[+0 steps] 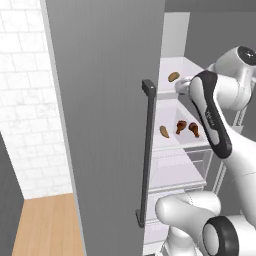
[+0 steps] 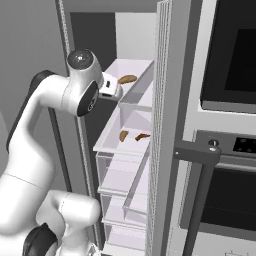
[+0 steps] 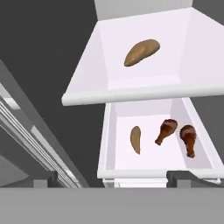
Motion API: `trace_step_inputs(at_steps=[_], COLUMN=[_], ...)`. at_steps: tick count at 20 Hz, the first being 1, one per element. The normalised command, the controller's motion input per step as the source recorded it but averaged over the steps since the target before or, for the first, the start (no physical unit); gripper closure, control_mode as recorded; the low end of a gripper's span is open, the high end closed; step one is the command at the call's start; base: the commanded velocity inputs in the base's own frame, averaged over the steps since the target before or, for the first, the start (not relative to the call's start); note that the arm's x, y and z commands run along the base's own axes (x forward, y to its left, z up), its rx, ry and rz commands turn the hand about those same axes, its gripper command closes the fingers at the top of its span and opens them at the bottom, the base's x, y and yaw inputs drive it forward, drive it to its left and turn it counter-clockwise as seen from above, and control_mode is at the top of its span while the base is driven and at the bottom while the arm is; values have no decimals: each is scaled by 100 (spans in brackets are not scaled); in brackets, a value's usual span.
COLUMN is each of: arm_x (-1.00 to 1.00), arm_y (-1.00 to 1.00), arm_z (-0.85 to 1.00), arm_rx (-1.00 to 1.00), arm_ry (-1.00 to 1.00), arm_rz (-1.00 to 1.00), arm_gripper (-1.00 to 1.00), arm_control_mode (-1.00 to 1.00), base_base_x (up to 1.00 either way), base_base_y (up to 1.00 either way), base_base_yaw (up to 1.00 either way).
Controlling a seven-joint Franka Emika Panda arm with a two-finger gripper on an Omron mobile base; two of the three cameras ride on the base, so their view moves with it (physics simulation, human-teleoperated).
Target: Place one sweet potato and one chicken drumstick in each tupperware on the nearby counter, to pack two identical lunches.
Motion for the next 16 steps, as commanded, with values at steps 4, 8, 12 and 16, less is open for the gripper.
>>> trace_step_inputs(at_steps=[4, 8, 12, 16], arm_x=[3, 23, 42, 58], arm_y=[-19, -21, -16, -10], arm_z=[11, 0, -6, 0], arm_rx=[0, 0, 0, 1], arm_ry=[0, 0, -1, 0], arm_rz=[-5, 0, 0, 0], arm_gripper=[-100, -100, -100, -100], arm_control_mode=[-100, -100, -100, -100], base_base_x=[0, 0, 0, 0], base_base_y=[0, 0, 0, 0], base_base_yaw=[0, 0, 0, 0])
